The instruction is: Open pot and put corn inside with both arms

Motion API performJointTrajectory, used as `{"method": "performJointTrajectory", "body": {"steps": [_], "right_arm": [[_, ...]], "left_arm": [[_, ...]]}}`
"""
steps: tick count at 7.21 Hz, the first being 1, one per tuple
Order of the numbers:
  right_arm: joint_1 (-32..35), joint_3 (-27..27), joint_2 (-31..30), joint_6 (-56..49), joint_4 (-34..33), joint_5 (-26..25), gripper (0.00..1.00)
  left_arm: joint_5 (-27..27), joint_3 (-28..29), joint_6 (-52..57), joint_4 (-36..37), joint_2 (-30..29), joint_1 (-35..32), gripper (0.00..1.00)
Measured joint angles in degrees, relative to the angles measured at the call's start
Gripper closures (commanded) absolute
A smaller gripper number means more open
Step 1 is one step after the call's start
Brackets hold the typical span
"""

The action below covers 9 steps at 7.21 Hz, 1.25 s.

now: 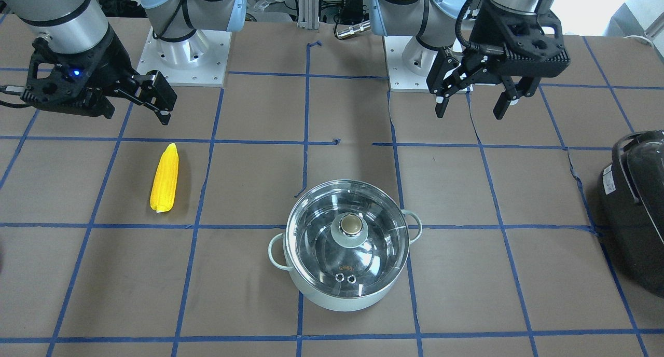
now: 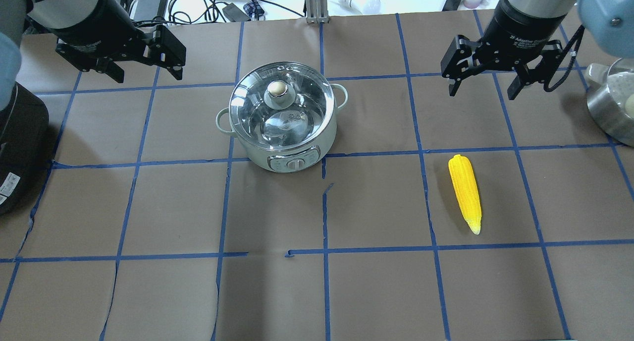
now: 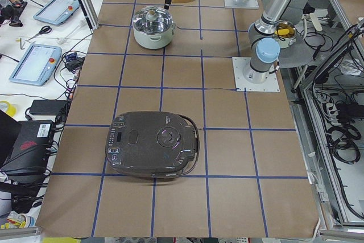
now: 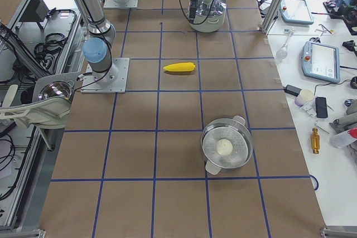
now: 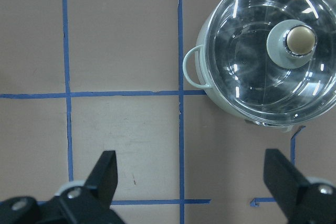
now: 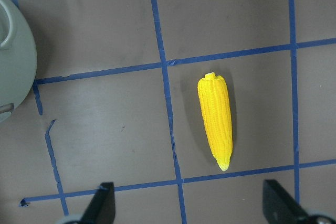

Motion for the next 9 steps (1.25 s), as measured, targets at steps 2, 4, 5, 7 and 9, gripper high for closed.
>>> {"method": "performJointTrajectory", "body": {"steps": [2, 4, 5, 7, 9], "right_arm": [[0.00, 0.03, 0.02, -0.06, -0.03, 0.09, 0.00], [0.00, 0.04, 0.02, -0.08, -0.06, 0.11, 0.00], [0.00, 0.04, 0.02, -0.10, -0.05, 0.06, 0.00], [0.00, 0.04, 0.02, -0.22, -0.09, -0.09, 0.00], [0.00, 0.04, 0.06, -0.35, -0.26, 0.07, 0.00]], "left_arm": [[0.00, -0.07, 0.04, 0.02, -0.03, 0.00, 0.00], [0.03, -0.07, 0.01, 0.05, -0.01, 0.00, 0.00], [0.05, -0.08, 0.02, 0.03, 0.01, 0.00, 0.00], [0.05, -0.18, 0.12, -0.13, 0.18, 0.00, 0.00], [-0.06, -0.92, 0.09, -0.11, 0.42, 0.00, 0.00]]}}
